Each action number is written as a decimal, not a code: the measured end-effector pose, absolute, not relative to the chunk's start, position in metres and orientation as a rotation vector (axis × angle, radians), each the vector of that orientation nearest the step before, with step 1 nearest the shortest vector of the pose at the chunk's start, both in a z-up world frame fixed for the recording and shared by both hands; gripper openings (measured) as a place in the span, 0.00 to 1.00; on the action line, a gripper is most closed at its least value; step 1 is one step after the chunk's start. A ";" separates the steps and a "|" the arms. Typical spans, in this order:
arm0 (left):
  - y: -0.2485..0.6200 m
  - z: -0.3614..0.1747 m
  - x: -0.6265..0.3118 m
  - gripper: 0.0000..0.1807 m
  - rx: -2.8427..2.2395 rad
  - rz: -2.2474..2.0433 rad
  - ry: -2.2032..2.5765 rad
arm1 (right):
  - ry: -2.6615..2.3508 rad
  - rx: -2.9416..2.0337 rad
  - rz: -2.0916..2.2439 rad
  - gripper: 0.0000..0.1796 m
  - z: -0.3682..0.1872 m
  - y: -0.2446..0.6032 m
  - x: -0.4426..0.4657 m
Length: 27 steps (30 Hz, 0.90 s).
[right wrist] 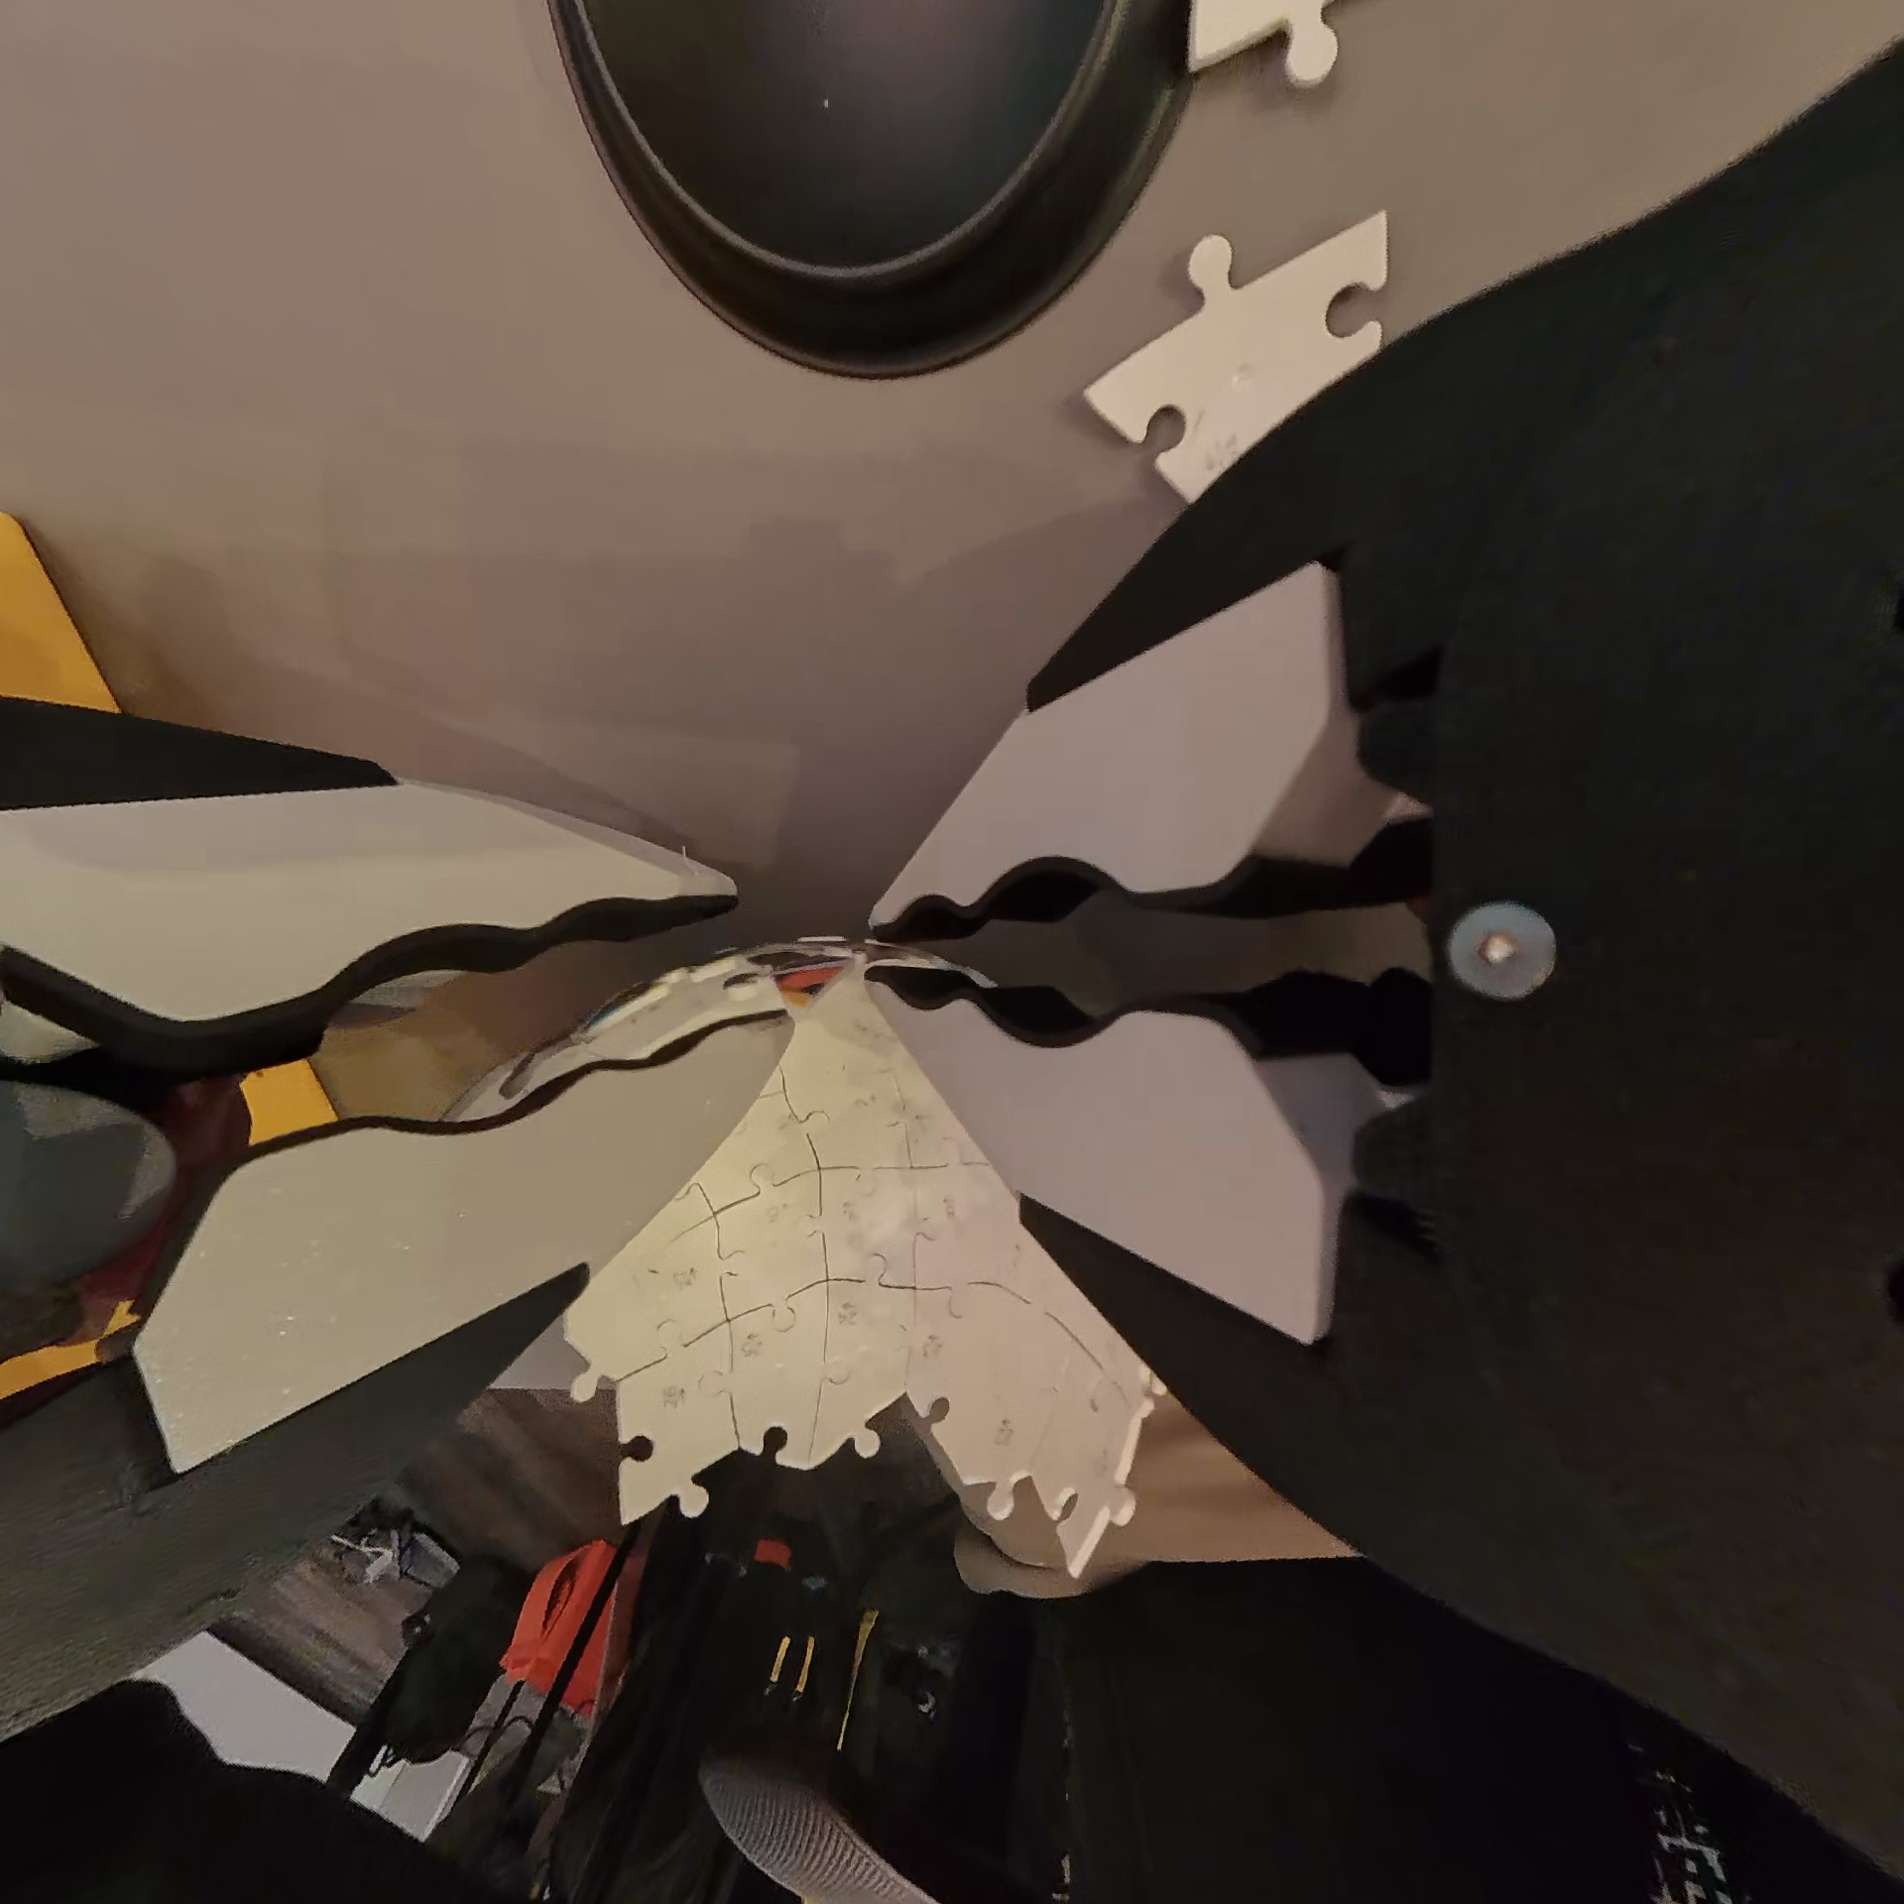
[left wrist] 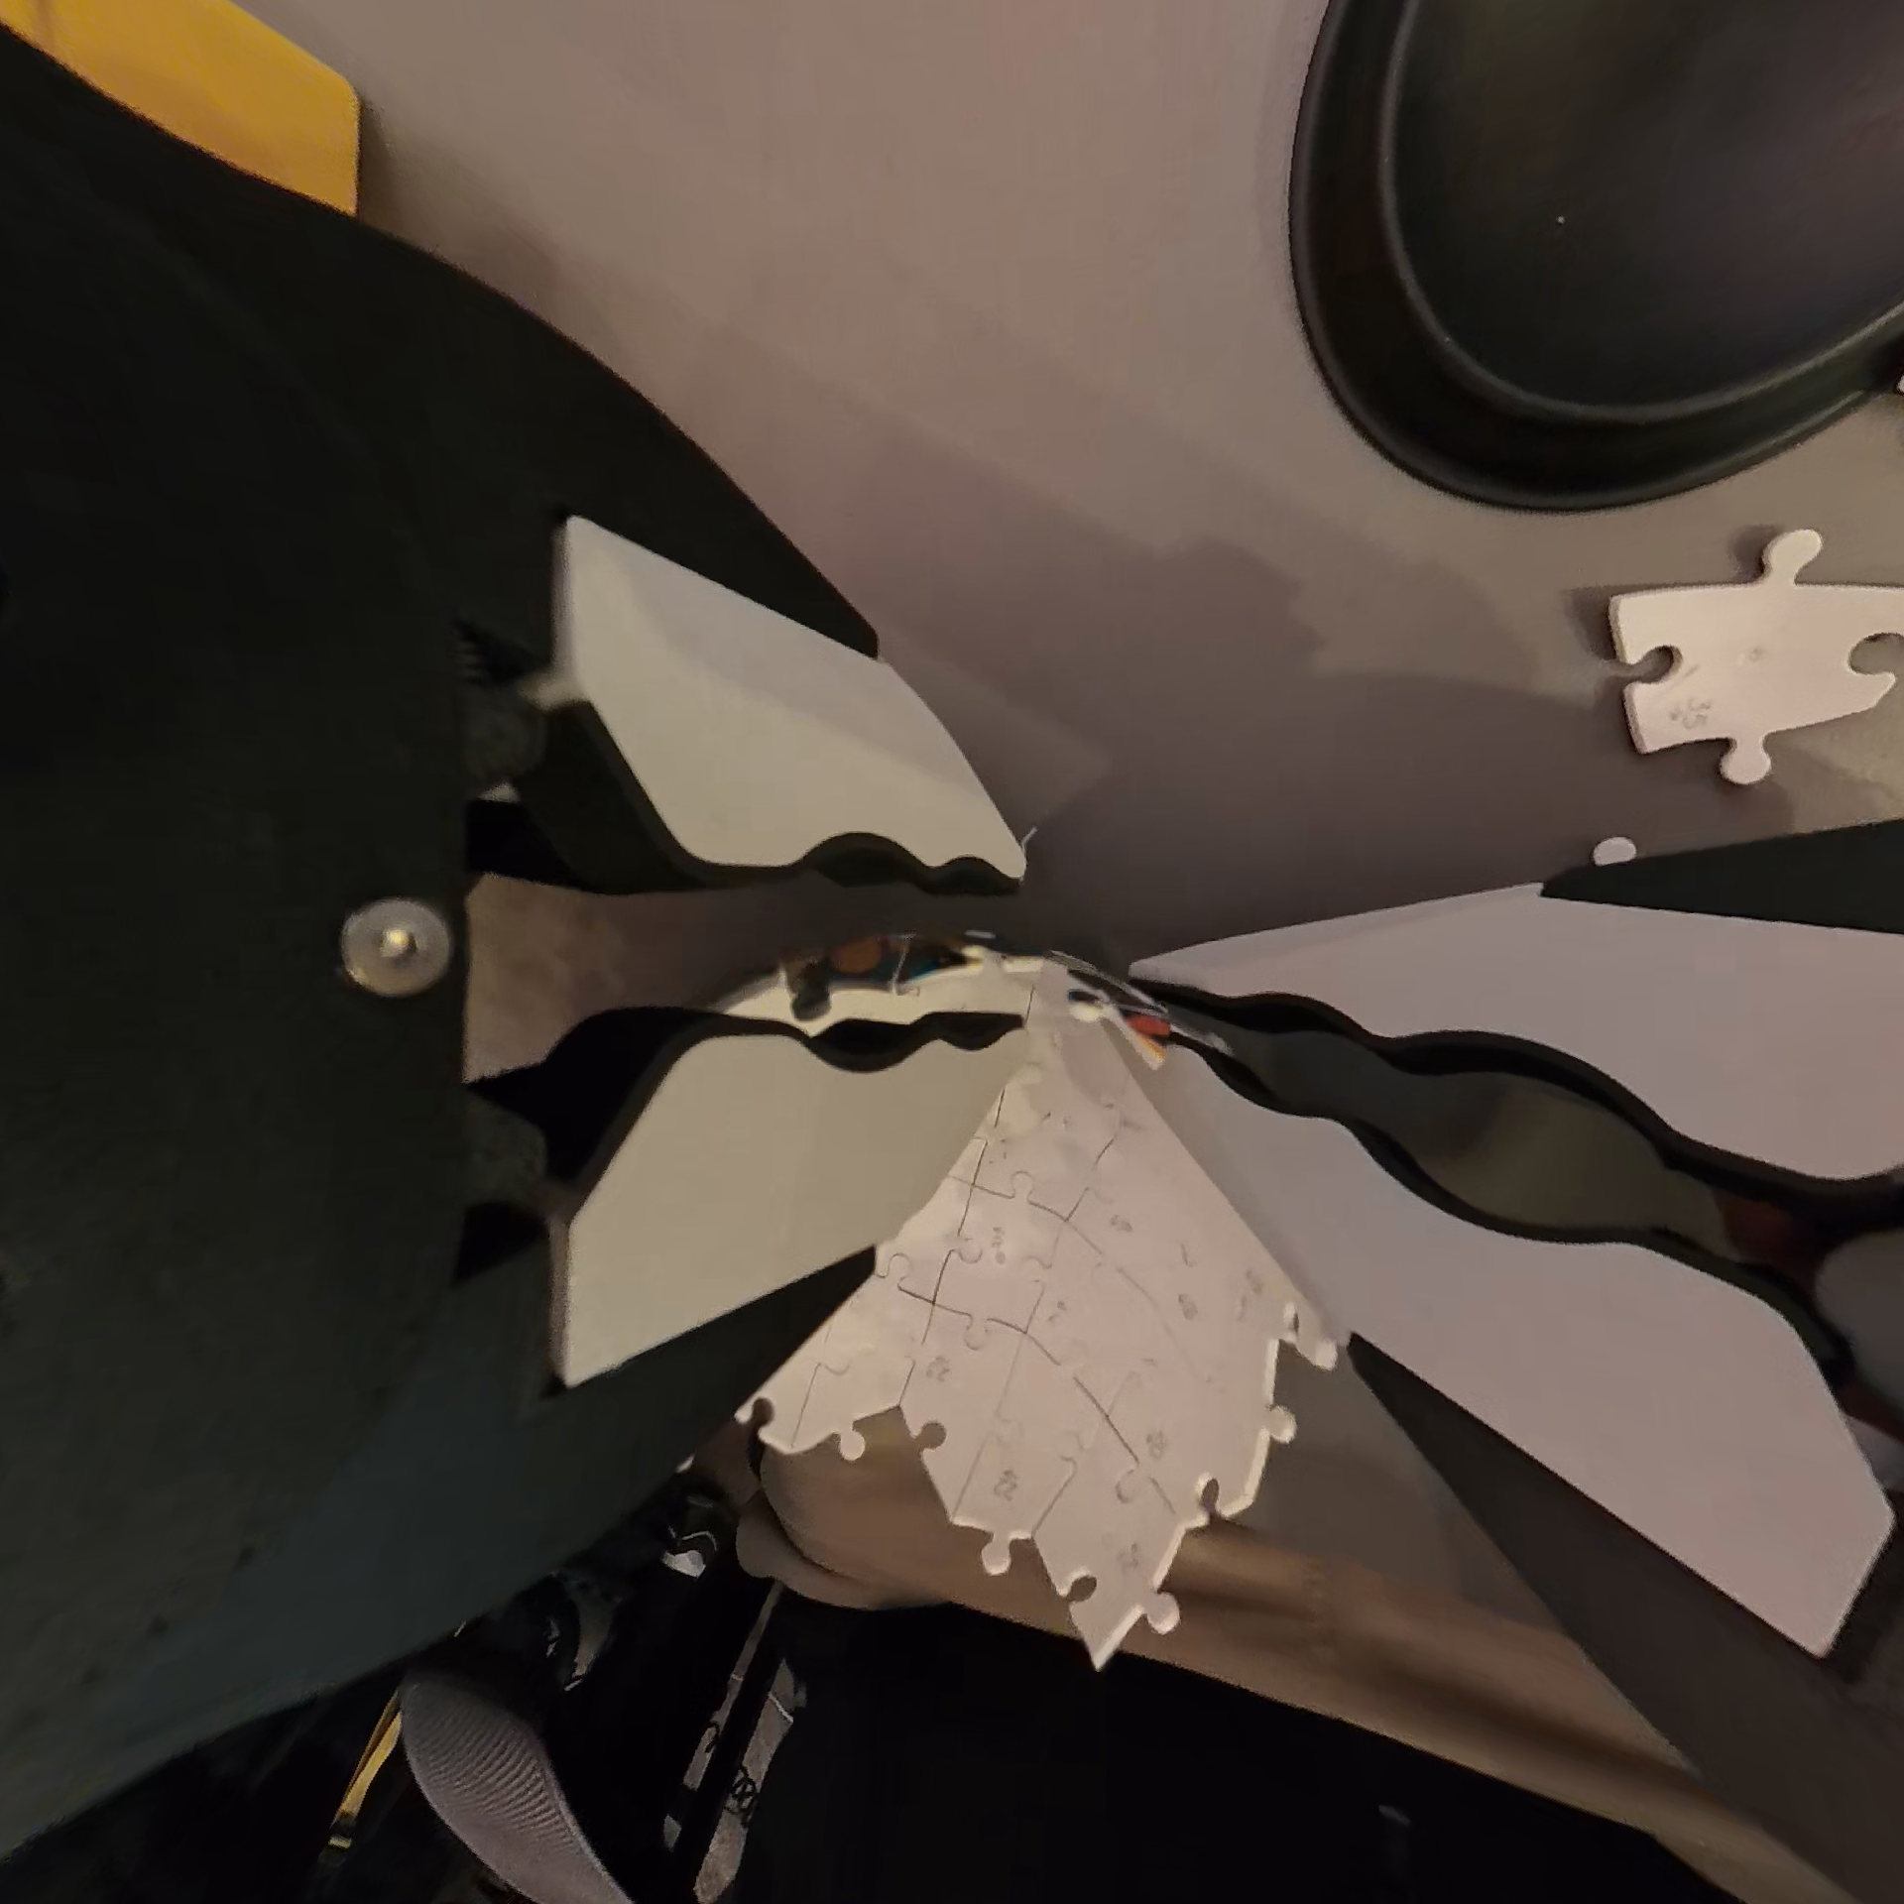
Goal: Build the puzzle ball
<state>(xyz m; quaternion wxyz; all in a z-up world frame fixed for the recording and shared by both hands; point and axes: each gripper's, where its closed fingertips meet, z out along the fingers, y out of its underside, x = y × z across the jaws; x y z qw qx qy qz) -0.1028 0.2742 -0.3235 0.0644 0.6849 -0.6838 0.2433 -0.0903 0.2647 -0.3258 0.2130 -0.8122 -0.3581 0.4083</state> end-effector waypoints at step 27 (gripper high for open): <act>0.268 -0.335 -0.101 0.02 1.944 0.618 -2.110 | -1.063 -2.247 1.033 0.00 -0.328 0.262 -0.089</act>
